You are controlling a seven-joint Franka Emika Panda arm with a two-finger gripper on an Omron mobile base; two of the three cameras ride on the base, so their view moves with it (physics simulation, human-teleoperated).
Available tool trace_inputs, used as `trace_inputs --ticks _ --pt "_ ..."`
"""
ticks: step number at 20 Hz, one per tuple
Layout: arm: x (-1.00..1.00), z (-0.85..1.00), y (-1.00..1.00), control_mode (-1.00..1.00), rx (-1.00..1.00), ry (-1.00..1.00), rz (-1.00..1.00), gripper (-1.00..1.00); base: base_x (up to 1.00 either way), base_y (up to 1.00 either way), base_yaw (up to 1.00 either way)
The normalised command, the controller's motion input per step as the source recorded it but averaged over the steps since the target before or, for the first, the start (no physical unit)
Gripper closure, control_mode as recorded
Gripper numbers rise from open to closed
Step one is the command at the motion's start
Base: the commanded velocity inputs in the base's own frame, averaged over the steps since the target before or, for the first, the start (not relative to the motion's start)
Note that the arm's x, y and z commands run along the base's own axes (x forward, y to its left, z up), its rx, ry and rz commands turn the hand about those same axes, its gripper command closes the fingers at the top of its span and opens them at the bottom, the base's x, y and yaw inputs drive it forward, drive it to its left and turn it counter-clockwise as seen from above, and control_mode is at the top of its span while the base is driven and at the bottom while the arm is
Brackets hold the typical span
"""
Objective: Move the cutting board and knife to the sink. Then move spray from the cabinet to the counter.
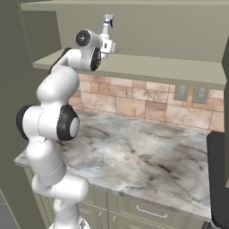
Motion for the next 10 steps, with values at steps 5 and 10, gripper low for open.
trace_inputs --ticks 5,10 --pt "-0.25 0.0 0.0 -1.0 0.02 0.0 0.0 1.0 0.0 0.0 0.0" --pt "-0.29 0.0 0.0 -1.0 0.02 0.0 0.0 1.0 0.0 0.0 0.0"
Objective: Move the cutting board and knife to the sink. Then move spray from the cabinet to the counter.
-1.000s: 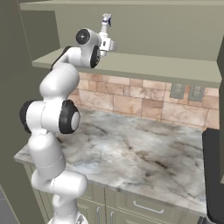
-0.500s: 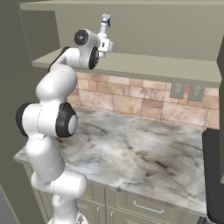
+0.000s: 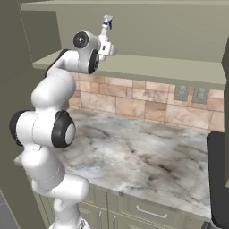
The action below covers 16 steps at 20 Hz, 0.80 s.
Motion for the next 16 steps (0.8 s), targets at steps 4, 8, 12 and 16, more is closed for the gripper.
trace_inputs --ticks 4,8,12,16 --pt "-0.34 0.0 0.0 -1.0 0.02 0.0 0.0 1.0 0.0 0.0 0.0" --pt "-0.38 0.0 0.0 -1.0 0.03 0.0 0.0 1.0 0.0 0.0 0.0" --pt "-0.41 0.01 0.0 -1.0 0.03 0.0 0.0 1.0 0.0 0.0 0.0" --pt "-0.47 0.02 0.0 -1.0 0.04 0.0 0.0 1.0 0.0 0.0 0.0"
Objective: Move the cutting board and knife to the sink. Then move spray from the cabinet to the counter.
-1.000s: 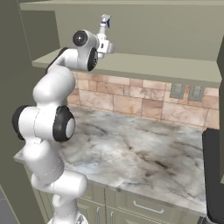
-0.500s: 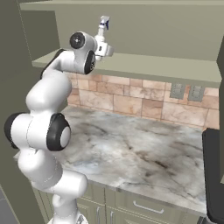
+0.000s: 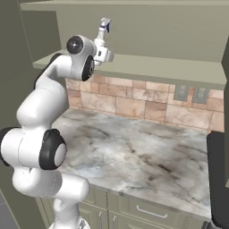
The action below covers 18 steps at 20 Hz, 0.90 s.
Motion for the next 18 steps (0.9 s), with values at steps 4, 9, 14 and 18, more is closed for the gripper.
trace_inputs --ticks 4,9,14,18 --pt "-0.53 0.02 0.0 -1.0 0.04 -0.02 0.0 1.0 0.0 0.0 0.0" --pt "-0.59 0.01 0.0 -1.0 0.01 -0.05 0.0 1.0 0.0 0.0 0.0" --pt "-0.65 0.0 0.0 -1.0 0.0 -0.06 0.0 1.0 0.0 0.0 0.0" --pt "-0.67 0.0 0.0 -1.0 0.0 -0.09 0.0 1.0 0.0 0.0 0.0"
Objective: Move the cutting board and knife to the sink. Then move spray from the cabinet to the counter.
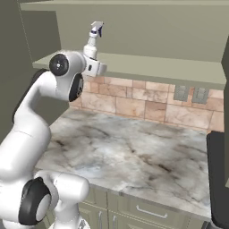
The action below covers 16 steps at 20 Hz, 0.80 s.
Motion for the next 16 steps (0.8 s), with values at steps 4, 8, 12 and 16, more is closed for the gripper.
trace_inputs --ticks 4,8,12,16 --pt "-0.69 0.0 -0.02 -1.0 0.0 -0.1 0.0 1.0 0.0 0.0 0.0" --pt "-0.72 0.0 -0.11 -1.0 0.0 -0.14 0.0 1.0 0.0 0.0 0.0" --pt "-0.69 0.0 -0.15 -1.0 0.0 -0.16 0.0 1.0 0.0 0.0 0.0" --pt "-0.57 0.0 -0.21 -1.0 -0.01 -0.04 0.0 1.0 0.0 0.0 0.0"
